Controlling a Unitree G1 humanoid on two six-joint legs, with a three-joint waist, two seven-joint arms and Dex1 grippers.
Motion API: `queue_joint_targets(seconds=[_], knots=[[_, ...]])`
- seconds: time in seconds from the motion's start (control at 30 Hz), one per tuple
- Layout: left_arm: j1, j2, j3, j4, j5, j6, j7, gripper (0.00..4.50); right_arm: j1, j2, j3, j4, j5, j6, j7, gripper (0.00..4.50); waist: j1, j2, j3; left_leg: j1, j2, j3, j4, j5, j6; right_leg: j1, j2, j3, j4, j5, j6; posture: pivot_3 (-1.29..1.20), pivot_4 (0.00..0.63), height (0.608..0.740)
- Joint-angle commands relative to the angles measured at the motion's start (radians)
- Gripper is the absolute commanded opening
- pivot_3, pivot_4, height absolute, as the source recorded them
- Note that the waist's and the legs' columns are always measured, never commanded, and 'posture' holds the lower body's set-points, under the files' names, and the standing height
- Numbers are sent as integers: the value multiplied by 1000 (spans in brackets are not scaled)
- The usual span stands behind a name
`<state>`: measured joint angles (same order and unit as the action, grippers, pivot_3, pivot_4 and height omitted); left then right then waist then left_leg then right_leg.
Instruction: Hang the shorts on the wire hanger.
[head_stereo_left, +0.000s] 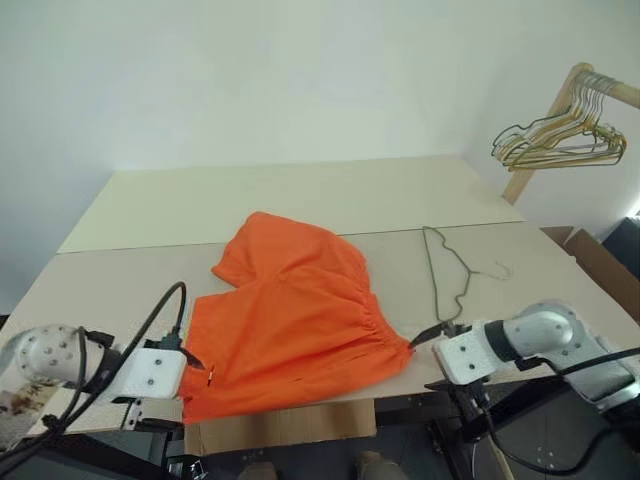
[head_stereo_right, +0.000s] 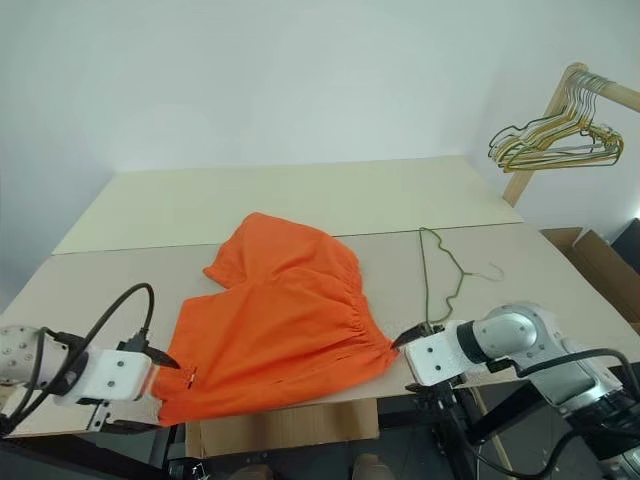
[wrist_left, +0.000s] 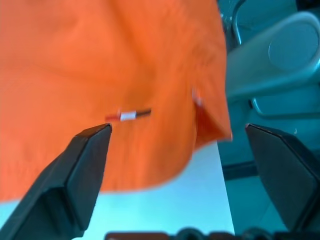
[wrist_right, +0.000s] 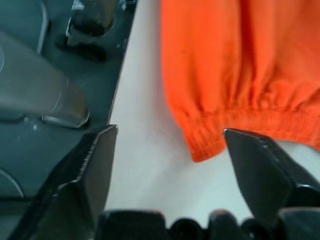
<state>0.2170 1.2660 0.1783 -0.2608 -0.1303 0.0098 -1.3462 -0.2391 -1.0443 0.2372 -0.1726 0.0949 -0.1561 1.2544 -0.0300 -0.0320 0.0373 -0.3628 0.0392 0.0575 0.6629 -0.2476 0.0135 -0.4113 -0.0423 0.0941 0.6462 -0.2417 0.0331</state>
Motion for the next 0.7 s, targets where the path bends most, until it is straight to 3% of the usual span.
queue_joint_targets(seconds=[0.03, 0.23, 0.47, 0.57, 0.7], knots=[[-28, 22, 93, 56, -34, -2, -19, 4500, -40, 15, -113, 2, 101, 103, -27, 4480, 0, 0, 0, 0, 0, 0, 0, 0, 0, 0, 0, 0, 0, 0, 0, 24, 0, 740], [-195, -35, 167, 24, -300, 156, -53, 4500, -154, 72, -185, 113, 170, 367, -106, 4480, 3, -1, 0, -5, 0, 1, 0, 0, 0, -6, 0, 0, 0, 3, 5, 10, 0, 740], [-420, -253, 61, -34, -435, 259, 93, 4500, -483, 370, -215, 403, 73, 963, -601, 4480, -19, 1, -1, -8, 0, 0, 0, 0, -1, -9, 3, 2, 2, 9, -3, 2, 0, 740], [-462, -347, 8, -65, -451, 297, 160, 4500, -541, 486, -257, 522, 42, 1045, -783, 4480, -18, 0, -1, -11, 0, -2, 0, 0, -1, -10, 3, 2, 2, 9, -3, 1, 0, 740], [-457, -394, -55, -95, -414, 296, 168, 4500, -588, 579, -305, 639, 35, 1042, -901, 4480, -22, 0, -1, -13, -1, -3, 0, 0, -1, -11, 3, 2, 0, 10, -2, -7, 0, 740]])
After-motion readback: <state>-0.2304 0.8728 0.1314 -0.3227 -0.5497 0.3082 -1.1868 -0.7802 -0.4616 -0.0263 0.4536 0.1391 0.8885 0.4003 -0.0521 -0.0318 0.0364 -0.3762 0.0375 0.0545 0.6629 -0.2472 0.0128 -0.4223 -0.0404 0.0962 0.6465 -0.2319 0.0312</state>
